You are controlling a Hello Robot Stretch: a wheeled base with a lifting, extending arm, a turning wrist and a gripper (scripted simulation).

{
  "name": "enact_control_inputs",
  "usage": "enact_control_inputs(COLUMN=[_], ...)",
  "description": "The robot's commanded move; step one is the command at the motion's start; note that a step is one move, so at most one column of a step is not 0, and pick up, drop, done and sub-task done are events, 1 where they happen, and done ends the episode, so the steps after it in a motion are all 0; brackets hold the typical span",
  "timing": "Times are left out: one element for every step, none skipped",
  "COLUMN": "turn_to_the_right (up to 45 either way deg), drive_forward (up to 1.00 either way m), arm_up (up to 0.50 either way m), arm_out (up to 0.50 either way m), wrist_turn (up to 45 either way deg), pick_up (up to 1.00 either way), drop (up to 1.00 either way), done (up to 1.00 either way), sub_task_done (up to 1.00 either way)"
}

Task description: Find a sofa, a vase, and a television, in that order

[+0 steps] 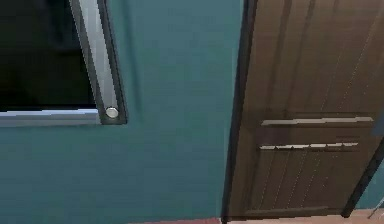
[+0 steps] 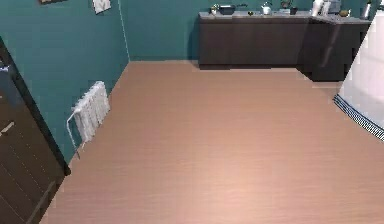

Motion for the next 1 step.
enact_control_inputs(turn_to_the_right=[-39.0], drive_forward=[0.0], arm_up=[0.0], arm_out=[0.0], wrist_turn=[0.0], pick_up=[0.0], drop=[0.0], done=[0.0], sub_task_done=[0.0])
